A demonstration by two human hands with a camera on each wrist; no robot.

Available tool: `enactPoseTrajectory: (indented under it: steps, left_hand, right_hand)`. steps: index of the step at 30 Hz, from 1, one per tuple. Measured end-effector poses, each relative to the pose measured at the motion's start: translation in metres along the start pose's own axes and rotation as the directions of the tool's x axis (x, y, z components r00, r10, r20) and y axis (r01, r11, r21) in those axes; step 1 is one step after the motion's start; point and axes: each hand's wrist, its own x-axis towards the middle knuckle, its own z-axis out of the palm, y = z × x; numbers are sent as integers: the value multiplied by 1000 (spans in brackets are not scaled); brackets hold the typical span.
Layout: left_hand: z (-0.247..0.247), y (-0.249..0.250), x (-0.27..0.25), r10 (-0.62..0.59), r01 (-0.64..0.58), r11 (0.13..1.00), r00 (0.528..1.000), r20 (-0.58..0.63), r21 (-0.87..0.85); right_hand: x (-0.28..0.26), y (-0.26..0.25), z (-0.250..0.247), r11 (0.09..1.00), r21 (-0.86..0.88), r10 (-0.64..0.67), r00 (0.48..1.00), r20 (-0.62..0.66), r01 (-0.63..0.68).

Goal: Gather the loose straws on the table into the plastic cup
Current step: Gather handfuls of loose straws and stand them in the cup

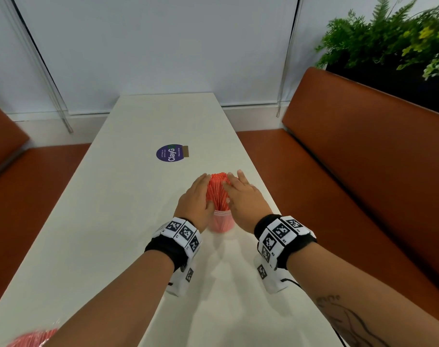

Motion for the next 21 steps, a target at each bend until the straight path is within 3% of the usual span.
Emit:
enactPoseTrajectory:
  steps: [2,6,12,16,21]
  left_hand:
    - [-2,1,1,16,-16,999,1000,-3,34]
    - [-2,2,4,28,-23,995,999,-42,99]
    - [3,8,5,57,-50,961,998,-21,271]
    - [2,13,10,44,-73,933,995,88,353]
    - [-40,12,-7,26,-20,963,1000,-18,267]
  right_hand:
    - [0,3,0,999,54,-4,1000,-22,5]
    - [-1,10,-1,975,207,122,978,-169,-86]
    - [9,10,1,991,121,73,986,-149,-55]
    - [17,6,1,992,99,83,997,-5,-82]
    - [2,-7,-16,984,137,137,976,-172,-114]
